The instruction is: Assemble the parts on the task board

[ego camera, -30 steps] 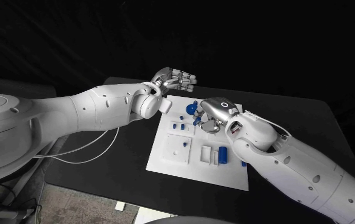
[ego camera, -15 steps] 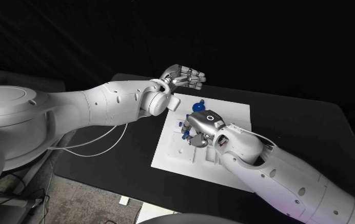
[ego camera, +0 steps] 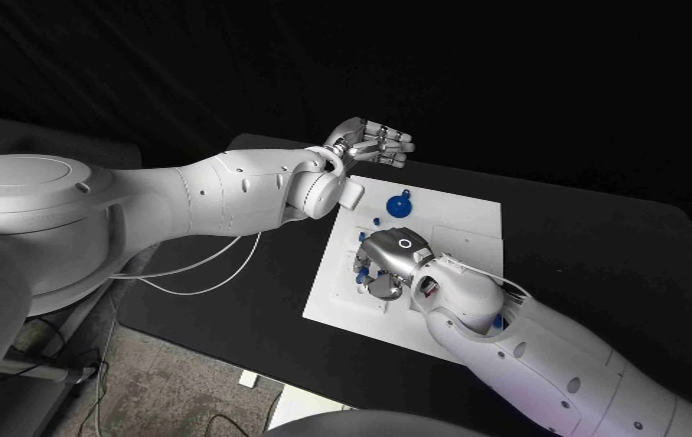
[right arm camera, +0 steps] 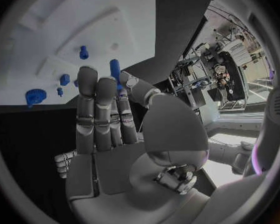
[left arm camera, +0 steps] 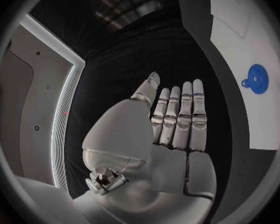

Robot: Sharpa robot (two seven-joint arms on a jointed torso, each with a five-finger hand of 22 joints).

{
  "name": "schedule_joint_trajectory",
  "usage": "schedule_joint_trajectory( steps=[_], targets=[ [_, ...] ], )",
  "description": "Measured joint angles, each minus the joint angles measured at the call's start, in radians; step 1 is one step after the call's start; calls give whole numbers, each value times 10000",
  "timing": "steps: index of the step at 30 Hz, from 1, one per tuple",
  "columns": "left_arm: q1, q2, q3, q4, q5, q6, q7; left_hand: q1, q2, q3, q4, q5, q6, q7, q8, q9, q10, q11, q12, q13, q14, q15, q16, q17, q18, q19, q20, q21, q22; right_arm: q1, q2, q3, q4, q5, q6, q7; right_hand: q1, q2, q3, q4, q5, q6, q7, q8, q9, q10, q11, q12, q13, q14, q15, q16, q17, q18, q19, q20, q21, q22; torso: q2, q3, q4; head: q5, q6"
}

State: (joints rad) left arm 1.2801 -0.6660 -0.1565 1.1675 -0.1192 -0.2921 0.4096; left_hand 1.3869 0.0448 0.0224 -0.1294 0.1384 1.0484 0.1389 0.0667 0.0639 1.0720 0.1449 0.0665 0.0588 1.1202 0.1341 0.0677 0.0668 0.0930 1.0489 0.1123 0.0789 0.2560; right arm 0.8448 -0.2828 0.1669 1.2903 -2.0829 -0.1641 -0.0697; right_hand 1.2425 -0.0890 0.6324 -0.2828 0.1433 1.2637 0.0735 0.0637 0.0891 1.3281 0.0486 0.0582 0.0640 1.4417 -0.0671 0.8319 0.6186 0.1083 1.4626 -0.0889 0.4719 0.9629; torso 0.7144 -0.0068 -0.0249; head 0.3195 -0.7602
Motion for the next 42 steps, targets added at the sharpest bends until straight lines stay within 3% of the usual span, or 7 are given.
schedule_joint_trajectory(
  steps=[12,42],
  targets=[
    [62,25,0,92,9,-24,4,81,-1,27,-27,0,0,0,0,0,0,0,0,0,0,0,0,0,1,0,0,0,-17,-89,56,-69,-323,-192,-72,-31,-23,26,26,26,-48,-3,3,-1,-3,0,0,-30,1,14,14,-2,-9,0,0,2,-53,42,74,-10,63,123,-134],
    [98,30,2,124,4,-9,-23,80,0,27,-27,0,0,0,0,0,0,0,0,0,0,0,0,0,1,-1,0,0,-15,-196,38,-95,-193,-288,-99,-28,-19,24,25,28,-117,-9,9,-1,5,0,0,7,1,17,18,-3,-17,0,18,20,-94,113,79,-23,53,274,-233]
  ],
)
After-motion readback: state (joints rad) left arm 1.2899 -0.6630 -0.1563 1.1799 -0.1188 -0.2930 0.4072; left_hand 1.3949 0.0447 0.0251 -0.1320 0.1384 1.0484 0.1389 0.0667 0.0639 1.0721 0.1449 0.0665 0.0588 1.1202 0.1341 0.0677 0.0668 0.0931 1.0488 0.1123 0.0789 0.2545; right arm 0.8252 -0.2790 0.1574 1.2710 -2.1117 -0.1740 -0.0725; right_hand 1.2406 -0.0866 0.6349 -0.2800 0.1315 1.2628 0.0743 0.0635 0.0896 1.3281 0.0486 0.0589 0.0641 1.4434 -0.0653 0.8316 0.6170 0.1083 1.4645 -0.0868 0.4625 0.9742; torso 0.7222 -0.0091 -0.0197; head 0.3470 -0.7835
